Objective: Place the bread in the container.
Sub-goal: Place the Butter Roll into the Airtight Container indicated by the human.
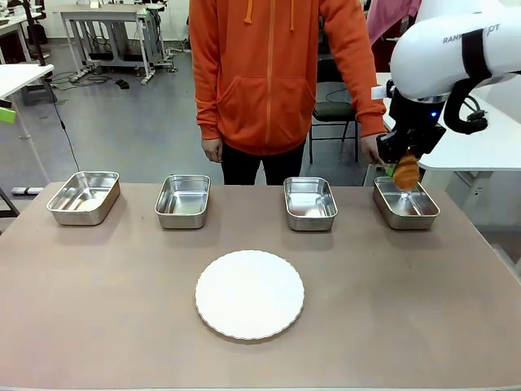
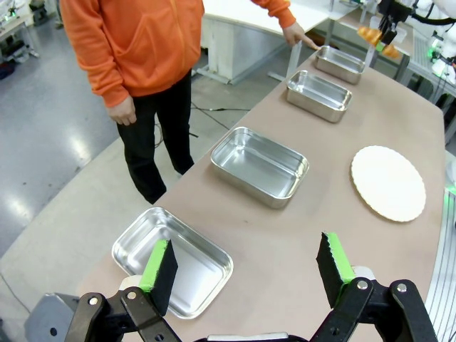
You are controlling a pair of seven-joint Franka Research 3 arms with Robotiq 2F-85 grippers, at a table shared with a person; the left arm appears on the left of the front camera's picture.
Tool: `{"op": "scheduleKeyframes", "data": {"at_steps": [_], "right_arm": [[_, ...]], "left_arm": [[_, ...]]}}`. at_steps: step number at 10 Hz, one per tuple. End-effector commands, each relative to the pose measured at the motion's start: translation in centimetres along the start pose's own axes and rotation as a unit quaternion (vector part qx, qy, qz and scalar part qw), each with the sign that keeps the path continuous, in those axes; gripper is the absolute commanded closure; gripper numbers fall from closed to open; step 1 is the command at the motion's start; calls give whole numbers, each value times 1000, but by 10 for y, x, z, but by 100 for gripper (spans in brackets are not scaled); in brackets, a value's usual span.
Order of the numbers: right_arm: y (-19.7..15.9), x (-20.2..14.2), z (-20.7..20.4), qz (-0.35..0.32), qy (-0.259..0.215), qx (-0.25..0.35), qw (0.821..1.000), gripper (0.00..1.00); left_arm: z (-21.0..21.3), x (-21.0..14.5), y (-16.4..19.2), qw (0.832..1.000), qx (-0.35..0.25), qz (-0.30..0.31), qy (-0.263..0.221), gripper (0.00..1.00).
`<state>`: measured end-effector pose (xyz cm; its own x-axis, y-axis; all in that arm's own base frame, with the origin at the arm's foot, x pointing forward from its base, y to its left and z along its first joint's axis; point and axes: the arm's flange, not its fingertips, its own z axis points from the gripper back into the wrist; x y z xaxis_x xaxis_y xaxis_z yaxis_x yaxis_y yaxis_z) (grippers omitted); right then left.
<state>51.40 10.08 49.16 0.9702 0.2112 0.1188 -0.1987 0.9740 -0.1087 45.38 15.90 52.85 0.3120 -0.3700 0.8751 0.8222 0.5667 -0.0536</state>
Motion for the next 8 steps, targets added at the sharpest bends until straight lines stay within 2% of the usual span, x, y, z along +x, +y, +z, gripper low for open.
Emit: {"op": "scheduleKeyframes", "data": {"at_steps": [1,5,6,7,8], "right_arm": [[11,-4,10,11,13,-6,1000,58],[11,-4,4,11,12,-2,1000,58],[-5,13,-5,56,15,1,998,58],[-18,27,-15,44,4,3,999,58],[-31,37,-25,69,21,22,997,58]], "left_arm": [[1,2,-2,1000,-1,-2,-4,0],[1,2,-2,1000,-1,-2,-4,0],[1,2,-2,1000,-1,-2,-4,0],[1,2,-2,1000,-1,-2,-4,0],[1,2,-2,1000,-1,-2,-4,0]]}}
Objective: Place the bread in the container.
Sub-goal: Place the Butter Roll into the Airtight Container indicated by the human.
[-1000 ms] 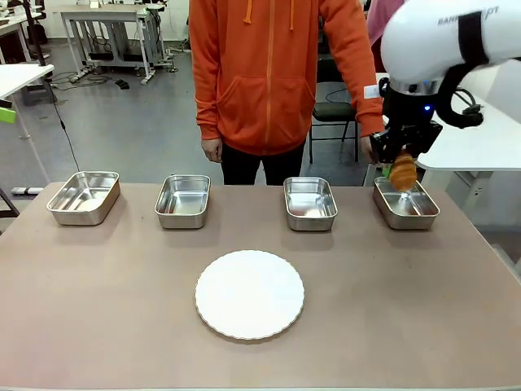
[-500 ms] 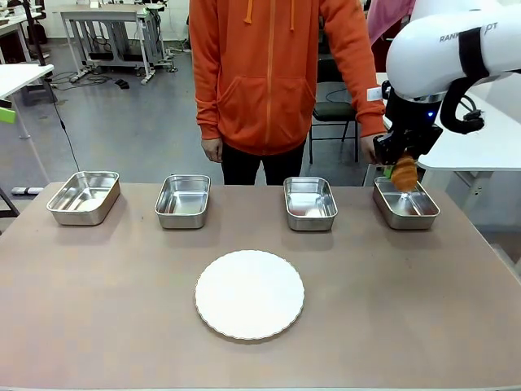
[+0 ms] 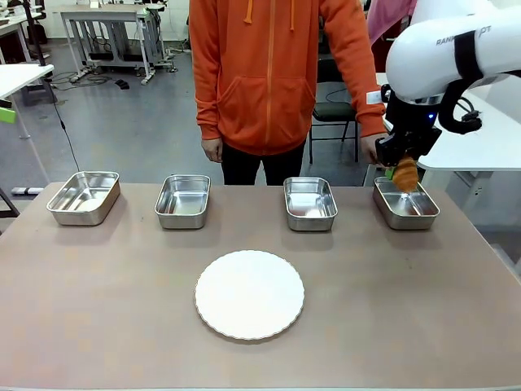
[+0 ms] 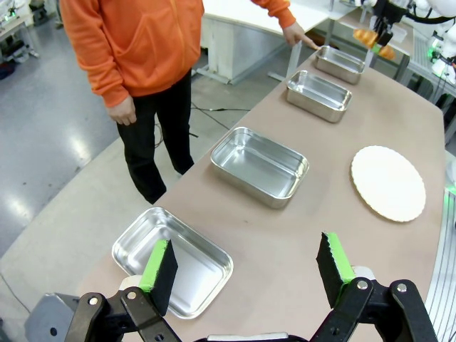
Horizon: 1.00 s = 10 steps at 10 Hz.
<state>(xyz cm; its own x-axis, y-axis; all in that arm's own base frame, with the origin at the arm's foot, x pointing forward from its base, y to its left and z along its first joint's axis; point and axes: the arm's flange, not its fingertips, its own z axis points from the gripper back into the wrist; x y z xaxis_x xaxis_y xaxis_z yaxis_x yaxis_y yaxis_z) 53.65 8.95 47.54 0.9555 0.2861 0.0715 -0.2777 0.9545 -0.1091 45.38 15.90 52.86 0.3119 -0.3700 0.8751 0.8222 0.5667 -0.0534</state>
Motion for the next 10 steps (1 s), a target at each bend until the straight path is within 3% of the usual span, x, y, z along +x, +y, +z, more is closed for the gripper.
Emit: {"op": "scheduleKeyframes", "data": {"at_steps": [1,4,7,10], "right_arm": [[-33,27,-16,29,5,23,999,58],[-72,45,-54,28,0,23,999,58],[-87,64,-91,51,-16,30,998,58],[-95,74,-115,53,-1,36,998,58]], "left_arm": [[1,2,-2,1000,-1,-2,-3,0],[1,2,-2,1000,-1,-2,-3,0],[1,2,-2,1000,-1,-2,-3,0],[1,2,-2,1000,-1,-2,-3,0]]}}
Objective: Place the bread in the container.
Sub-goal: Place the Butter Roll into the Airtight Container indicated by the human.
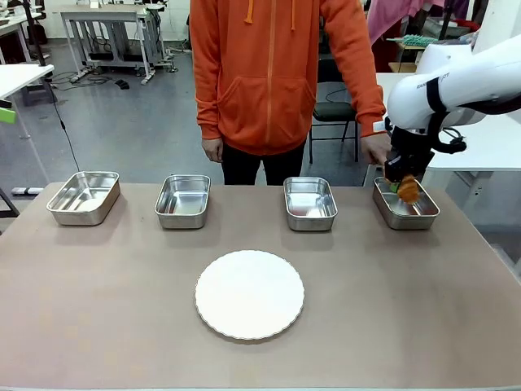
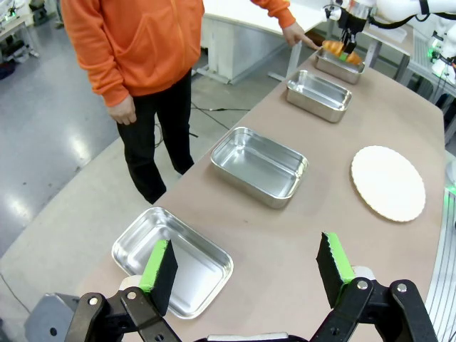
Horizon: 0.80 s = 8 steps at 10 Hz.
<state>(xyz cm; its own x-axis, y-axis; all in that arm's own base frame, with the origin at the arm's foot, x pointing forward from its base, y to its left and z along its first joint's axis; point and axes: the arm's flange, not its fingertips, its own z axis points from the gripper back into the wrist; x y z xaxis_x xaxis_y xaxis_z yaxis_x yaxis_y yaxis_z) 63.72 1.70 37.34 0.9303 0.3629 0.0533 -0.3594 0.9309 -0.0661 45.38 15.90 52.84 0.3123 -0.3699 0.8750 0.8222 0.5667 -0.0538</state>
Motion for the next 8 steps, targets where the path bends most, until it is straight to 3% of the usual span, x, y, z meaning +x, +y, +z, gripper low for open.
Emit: {"op": "scheduleKeyframes", "data": {"at_steps": [1,2,8], "right_arm": [[-11,5,0,6,-14,9,1000,58],[-12,4,-6,24,-13,-9,1000,2],[-13,-6,9,0,-23,-14,1000,0]], "left_arm": [[1,2,-2,1000,-1,-3,-4,0],[1,2,-2,1000,-1,-3,-4,0],[1,2,-2,1000,-1,-3,-4,0]]}}
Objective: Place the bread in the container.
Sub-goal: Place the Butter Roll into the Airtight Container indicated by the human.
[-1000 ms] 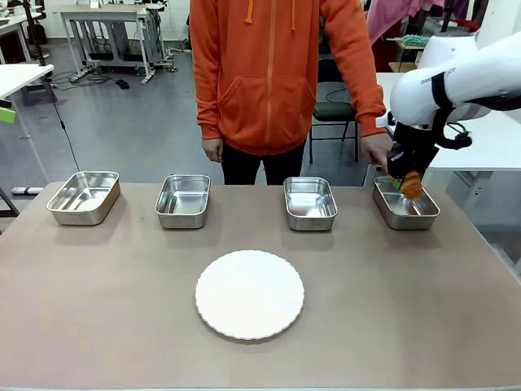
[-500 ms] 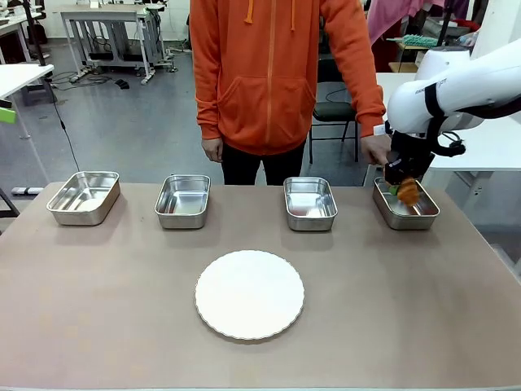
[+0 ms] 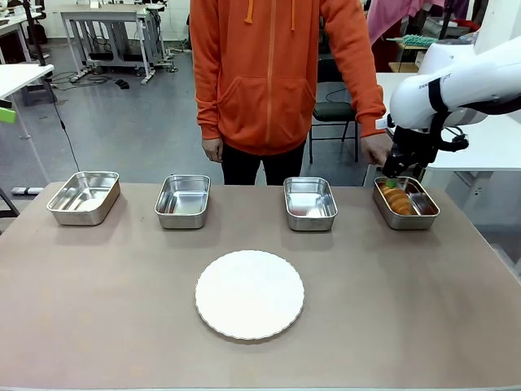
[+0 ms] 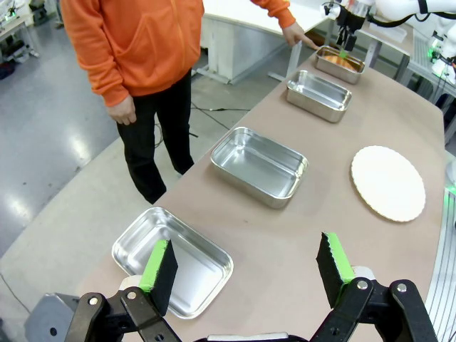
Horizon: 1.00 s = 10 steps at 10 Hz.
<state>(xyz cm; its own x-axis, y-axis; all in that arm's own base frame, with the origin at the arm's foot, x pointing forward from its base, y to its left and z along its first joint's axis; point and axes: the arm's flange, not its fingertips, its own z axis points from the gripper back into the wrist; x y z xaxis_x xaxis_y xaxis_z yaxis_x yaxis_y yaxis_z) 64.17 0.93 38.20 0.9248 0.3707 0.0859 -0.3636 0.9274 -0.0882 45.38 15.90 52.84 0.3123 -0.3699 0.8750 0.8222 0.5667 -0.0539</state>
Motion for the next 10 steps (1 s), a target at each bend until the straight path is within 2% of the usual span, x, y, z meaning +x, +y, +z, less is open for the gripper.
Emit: {"op": "scheduleKeyframes", "data": {"at_steps": [1,2,10], "right_arm": [[-5,-8,2,-17,6,1,1000,0],[0,0,0,0,0,0,1000,0],[0,0,0,0,0,0,1000,0]], "left_arm": [[1,2,-2,1000,-1,-3,-4,0],[1,2,-2,1000,-1,-3,-4,0],[1,2,-2,1000,-1,-3,-4,0]]}}
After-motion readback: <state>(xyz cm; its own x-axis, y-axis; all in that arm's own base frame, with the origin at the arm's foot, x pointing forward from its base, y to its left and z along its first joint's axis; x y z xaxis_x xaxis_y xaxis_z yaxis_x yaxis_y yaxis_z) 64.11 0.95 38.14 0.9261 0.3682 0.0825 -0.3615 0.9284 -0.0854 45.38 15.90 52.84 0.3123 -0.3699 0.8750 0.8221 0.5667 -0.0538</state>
